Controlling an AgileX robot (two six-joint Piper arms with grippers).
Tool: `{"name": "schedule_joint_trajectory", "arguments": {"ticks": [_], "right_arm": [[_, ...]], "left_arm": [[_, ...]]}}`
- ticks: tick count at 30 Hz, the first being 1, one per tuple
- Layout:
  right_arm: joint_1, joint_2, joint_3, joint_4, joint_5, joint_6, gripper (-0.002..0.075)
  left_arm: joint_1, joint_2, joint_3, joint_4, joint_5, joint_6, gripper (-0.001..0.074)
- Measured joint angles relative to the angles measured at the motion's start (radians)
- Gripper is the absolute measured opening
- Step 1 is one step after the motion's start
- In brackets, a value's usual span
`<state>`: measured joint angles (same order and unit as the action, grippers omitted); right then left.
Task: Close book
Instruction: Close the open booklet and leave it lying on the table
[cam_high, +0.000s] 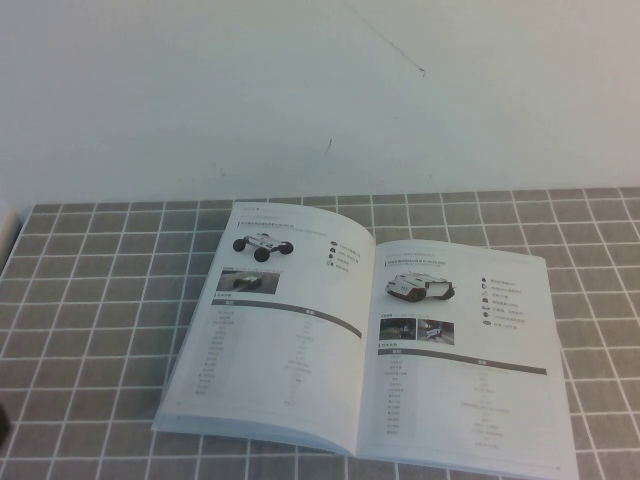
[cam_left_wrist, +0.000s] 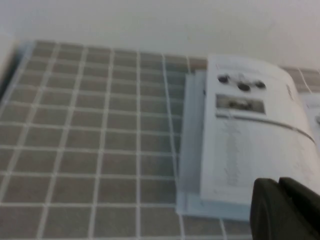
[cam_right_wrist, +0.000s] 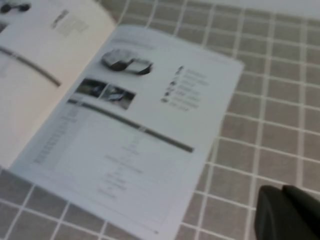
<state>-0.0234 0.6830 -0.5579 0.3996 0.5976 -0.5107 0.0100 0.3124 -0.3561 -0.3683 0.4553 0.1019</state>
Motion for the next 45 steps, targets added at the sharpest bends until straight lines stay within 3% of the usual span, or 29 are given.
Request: {"name": "schedule_joint_trajectory", "arguments": {"ticks": [4, 8, 12, 15, 24, 36, 45], "right_arm": [[0.0, 0.221, -0.048, 0.218, 0.023, -0.254, -0.0003], [0.0, 0.419, -0.1, 0.314, 0.017, -0.407, -0.0003], [0.015, 0.595, -0.152, 0.34, 0.003, -0.483, -0.0003], [0.059, 0.705, -0.181, 0.341, -0.015, -0.495, -0.0003], [0.168, 0.93, -0.214, 0.344, -0.1, -0.503, -0.0003], [0.172, 1.087, -0.221, 0.349, -0.126, -0.506, -0.0003], [0.172, 1.1, -0.226, 0.341, -0.127, -0.506, -0.0003]], "left_arm": [[0.0, 0.162, -0.001, -0.293, 0.105, 0.227, -0.0004], [0.0, 0.321, -0.001, -0.534, 0.123, 0.39, -0.0004], [0.0, 0.455, -0.014, -0.727, 0.074, 0.571, -0.0004], [0.0, 0.55, -0.062, -0.773, 0.064, 0.634, -0.0004], [0.0, 0.828, -0.292, -0.689, 0.137, 0.65, -0.0004], [0.0, 1.199, -0.571, -0.407, 0.18, 0.504, -0.0004], [0.0, 1.441, -0.663, -0.371, 0.166, 0.474, -0.0004]]}}
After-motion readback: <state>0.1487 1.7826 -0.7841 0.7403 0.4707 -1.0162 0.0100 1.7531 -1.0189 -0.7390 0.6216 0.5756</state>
